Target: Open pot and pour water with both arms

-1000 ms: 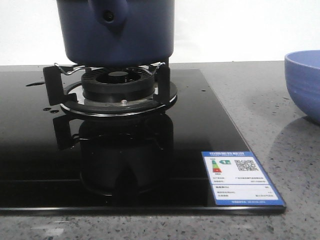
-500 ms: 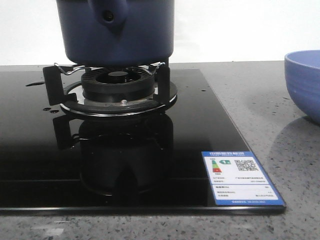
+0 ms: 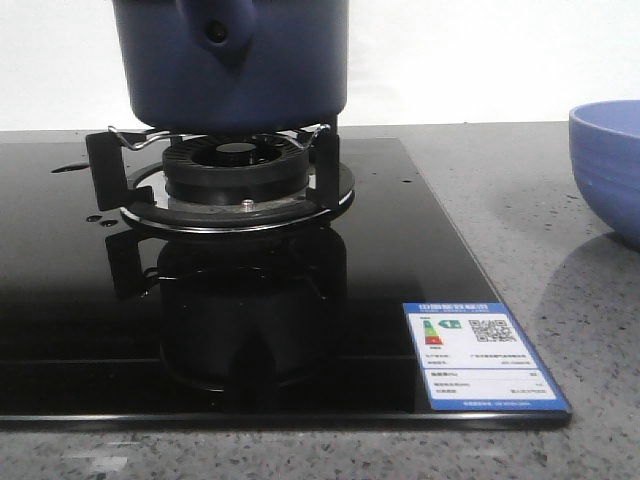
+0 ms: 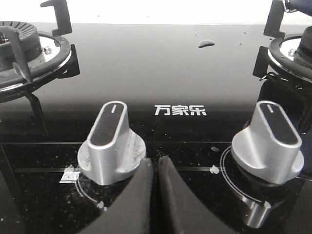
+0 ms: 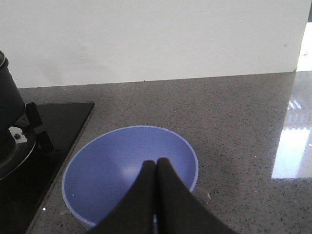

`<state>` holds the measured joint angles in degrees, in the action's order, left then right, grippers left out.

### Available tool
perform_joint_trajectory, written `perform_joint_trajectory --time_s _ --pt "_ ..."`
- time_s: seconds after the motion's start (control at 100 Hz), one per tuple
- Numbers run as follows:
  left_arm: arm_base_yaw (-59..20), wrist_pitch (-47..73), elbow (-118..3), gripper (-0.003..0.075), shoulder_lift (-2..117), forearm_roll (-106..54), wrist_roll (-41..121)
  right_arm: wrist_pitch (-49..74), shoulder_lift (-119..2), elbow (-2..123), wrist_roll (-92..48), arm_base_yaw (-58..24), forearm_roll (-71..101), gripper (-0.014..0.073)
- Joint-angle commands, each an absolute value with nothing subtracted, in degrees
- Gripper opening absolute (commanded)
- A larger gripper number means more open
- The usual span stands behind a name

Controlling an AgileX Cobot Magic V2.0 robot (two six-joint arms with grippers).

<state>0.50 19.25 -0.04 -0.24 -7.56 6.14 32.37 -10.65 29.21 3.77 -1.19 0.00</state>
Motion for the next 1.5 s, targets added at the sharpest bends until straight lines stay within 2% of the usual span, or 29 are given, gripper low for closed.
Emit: perform_joint_trajectory --time_s 0.0,0.29,0.47,0.59,0.8,1.04,1.49 --pt "0.57 16.31 1.84 -0.002 -1.88 -8.38 5.46 28.02 -11.17 30.53 3.01 -1.42 0.0 -0.0063" --pt "0.57 16.31 1.84 -0.002 -1.88 -8.38 5.46 26.73 -10.08 25.42 3.01 0.18 -1.58 -0.0063" --pt "0.57 16.31 1.84 -0.002 -1.88 -8.38 5.46 10.08 -8.54 12.29 3.01 3.95 -1.58 -0.0063" --pt "0.57 16.31 1.84 -0.002 -1.88 -8.38 5.46 4.7 -6.34 5.66 3.11 5.21 -1.72 -0.0063" --pt "0.57 16.31 1.84 -0.002 -1.88 -8.38 5.46 5.46 -0.72 -1.59 3.11 5.59 -2.81 -0.0063" --pt "0.57 16.2 1.84 -0.002 -1.77 -8.38 5.46 18.28 1.55 -1.91 3.11 5.66 -1.46 -0.0063" --pt "0.57 16.2 1.84 -0.002 -1.77 -8.38 5.46 18.05 1.55 -1.91 3.11 5.66 -1.46 -0.0063"
